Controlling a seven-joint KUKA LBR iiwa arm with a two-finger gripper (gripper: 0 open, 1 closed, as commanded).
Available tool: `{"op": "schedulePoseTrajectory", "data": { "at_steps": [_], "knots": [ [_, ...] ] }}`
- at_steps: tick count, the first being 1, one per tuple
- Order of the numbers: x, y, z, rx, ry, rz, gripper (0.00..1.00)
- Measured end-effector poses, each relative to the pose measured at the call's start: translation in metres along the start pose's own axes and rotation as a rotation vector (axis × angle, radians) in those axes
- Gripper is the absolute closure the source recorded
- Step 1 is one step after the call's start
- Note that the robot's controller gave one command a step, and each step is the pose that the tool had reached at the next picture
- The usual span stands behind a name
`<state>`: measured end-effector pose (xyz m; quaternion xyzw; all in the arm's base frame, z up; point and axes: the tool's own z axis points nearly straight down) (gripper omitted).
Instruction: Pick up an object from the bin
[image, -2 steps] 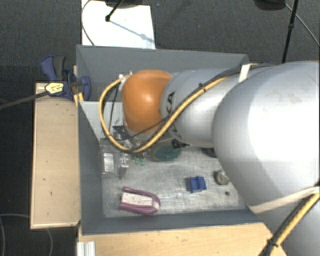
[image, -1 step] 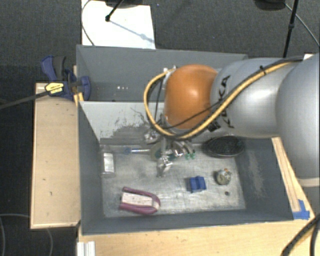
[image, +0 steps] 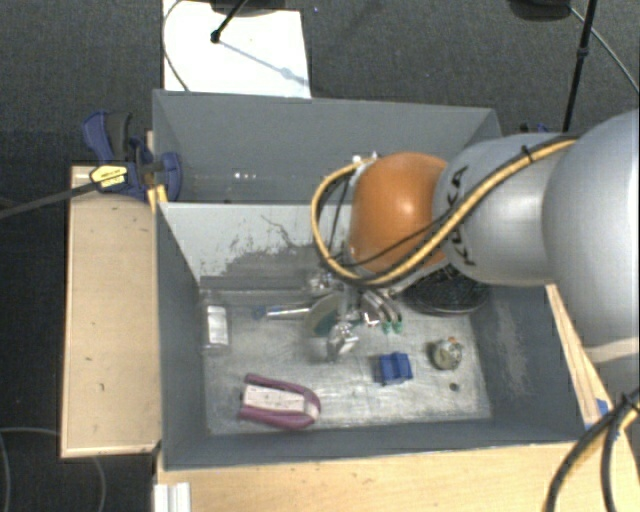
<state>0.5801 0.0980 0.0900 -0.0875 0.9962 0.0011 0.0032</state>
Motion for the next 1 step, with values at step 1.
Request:
{"op": "schedulePoseTrajectory", "data": {
  "at_steps": [1],
  "knots": [
    [0.0008,-0.0019,0.0021,0.000,0.004,0.007,1.00]
  ]
}}
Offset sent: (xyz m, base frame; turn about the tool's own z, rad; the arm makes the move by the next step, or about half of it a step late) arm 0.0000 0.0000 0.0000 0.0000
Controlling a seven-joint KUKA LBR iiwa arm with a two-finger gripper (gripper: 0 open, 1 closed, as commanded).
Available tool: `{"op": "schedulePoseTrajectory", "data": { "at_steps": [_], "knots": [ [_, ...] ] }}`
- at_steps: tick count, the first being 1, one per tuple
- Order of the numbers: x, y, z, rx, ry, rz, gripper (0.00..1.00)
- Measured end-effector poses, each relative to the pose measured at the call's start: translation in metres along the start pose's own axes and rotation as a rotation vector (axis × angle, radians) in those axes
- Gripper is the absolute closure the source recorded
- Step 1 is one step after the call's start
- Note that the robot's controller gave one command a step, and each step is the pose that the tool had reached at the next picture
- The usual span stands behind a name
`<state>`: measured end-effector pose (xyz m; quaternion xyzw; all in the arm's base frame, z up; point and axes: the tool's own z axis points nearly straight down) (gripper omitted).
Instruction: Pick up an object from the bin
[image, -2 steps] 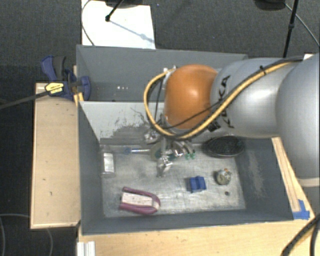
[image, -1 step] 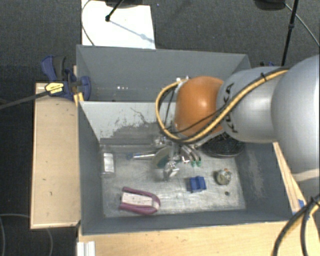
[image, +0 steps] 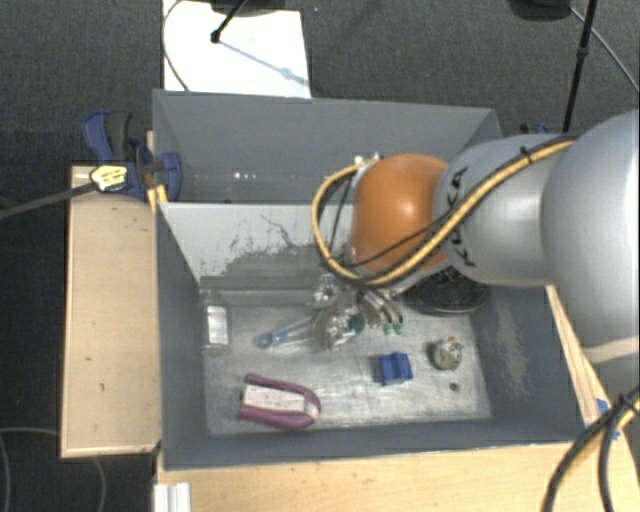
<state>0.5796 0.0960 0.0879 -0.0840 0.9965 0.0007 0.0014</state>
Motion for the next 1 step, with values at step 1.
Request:
{"op": "schedulePoseTrajectory", "data": {
  "at_steps": [1],
  "knots": [
    [-0.0150,-0.0015,-0.1488,0.002,-0.009,-0.081,1.00]
  ]
}}
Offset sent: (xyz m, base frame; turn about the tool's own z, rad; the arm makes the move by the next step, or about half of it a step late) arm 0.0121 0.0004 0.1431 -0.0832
